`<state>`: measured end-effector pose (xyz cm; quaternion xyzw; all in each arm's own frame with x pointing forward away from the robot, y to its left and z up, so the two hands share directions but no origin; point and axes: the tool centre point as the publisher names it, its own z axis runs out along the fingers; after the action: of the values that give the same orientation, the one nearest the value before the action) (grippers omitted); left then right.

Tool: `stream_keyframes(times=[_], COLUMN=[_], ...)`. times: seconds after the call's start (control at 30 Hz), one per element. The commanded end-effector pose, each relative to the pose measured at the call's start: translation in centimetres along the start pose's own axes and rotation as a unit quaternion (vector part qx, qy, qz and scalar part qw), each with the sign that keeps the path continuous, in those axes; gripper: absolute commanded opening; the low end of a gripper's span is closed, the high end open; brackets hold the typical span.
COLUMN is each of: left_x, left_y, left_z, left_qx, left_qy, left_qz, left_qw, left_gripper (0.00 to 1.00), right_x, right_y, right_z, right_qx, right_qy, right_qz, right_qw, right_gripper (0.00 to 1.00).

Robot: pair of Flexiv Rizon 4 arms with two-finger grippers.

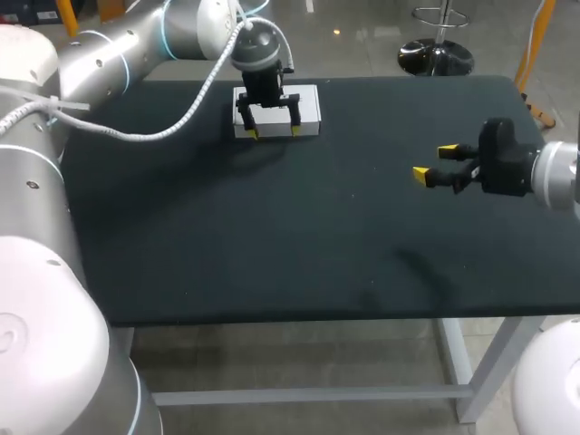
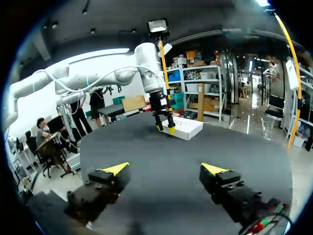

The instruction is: Assemble the packaging by folding the flat box into shape, placing the metal phone stand inside, and closing the box properly

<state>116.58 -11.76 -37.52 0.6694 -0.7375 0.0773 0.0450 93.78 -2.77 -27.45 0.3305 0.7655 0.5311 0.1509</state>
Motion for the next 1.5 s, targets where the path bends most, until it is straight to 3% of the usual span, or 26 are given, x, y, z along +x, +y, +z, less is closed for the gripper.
stream_keyframes(times=[0.03,0.27,0.43,0.63,0.9,1.0,1.13,1.5], left_x=[-1.2,-2.4,-3.3,-4.2,-5.2,-5.4,-5.7,-6.0], left_y=[6.2,10.4,13.1,15.3,16.7,17.0,17.4,18.2], left_z=[-3.1,-4.6,-5.8,-6.2,-6.8,-7.0,-7.2,-8.8], left_qx=[0.116,0.172,0.209,0.275,0.325,0.333,0.343,0.351], left_qy=[0.017,0.057,0.089,0.089,0.138,0.145,0.172,0.204], left_qz=[0.027,0.084,0.097,0.121,0.159,0.173,0.210,0.223], left_qw=[0.993,0.980,0.969,0.950,0.922,0.916,0.899,0.886], left_gripper=[1.00,1.00,1.00,1.00,1.00,1.00,1.00,1.00], right_x=[0.0,0.0,0.0,0.0,0.0,0.0,0.0,0.0], right_y=[-0.1,-0.1,-0.1,-0.1,-0.1,-0.1,-0.1,-0.1], right_z=[-0.1,-0.1,-0.1,-0.1,-0.1,-0.1,-0.1,-0.1], right_qx=[-0.003,-0.003,-0.003,-0.003,-0.003,-0.003,-0.003,-0.003], right_qy=[0.001,0.001,0.001,0.001,0.001,0.001,0.001,0.001], right_qz=[-0.001,-0.001,-0.001,-0.001,-0.001,-0.001,-0.001,-0.001], right_qw=[1.000,1.000,1.000,1.000,1.000,1.000,1.000,1.000], right_gripper=[1.00,1.00,1.00,1.00,1.00,1.00,1.00,1.00])
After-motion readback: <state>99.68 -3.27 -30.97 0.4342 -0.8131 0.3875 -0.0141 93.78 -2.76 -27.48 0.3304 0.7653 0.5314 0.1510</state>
